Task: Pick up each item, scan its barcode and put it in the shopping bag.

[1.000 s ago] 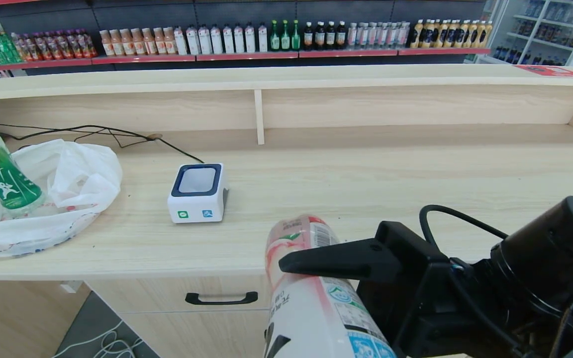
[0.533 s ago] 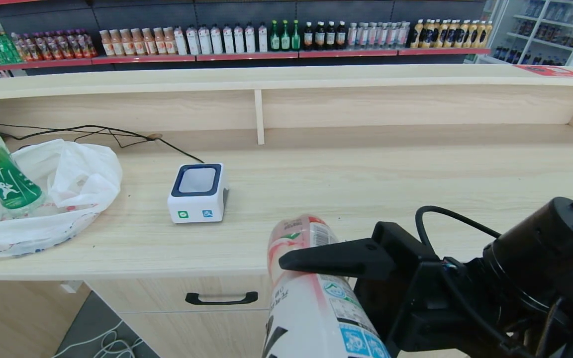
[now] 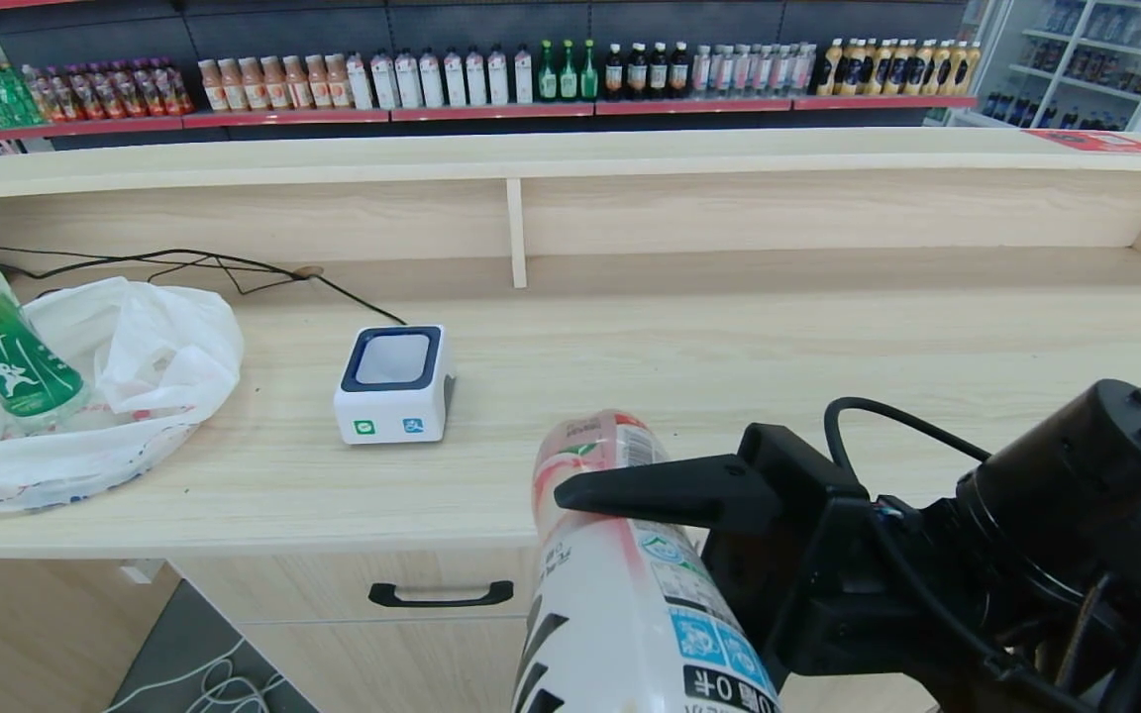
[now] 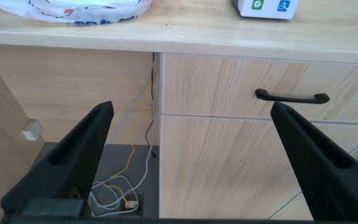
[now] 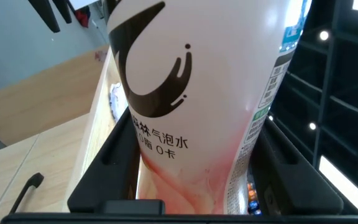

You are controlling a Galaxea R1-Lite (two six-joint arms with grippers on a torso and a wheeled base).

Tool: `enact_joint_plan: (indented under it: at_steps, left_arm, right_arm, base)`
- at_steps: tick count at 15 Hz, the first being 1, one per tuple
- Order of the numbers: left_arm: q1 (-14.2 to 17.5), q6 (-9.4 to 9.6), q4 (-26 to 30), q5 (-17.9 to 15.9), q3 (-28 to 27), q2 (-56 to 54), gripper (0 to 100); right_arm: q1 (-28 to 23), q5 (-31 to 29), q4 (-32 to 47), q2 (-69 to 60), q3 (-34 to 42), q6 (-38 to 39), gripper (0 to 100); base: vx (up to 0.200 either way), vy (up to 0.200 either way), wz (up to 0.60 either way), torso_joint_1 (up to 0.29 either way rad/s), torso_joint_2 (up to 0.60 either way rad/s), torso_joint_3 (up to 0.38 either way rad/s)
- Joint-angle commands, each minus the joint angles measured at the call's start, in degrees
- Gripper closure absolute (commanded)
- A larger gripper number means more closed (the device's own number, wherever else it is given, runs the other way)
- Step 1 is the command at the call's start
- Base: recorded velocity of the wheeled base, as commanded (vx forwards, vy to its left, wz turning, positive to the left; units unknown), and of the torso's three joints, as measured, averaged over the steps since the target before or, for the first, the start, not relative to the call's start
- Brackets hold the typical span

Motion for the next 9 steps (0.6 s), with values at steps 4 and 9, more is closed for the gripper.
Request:
enact_joint_plan:
  at_steps: [4,9]
  left_arm:
    - [0.00,0.00,0.00,0.01,0.00,-0.02,0]
    - [0.00,0.00,0.00,0.01,0.00,-0.02,0]
  right_arm:
    - [-0.97,-0.07,-0.08,-0.39,-0.11,1.06,100]
    - [-1.49,-7.89,-0.08,-0.39,1.47,8.62,100]
  base:
    - [0.000,0.000,0.00,0.000,0.00,0.000]
    - [0.000,0.000,0.00,0.000,0.00,0.000]
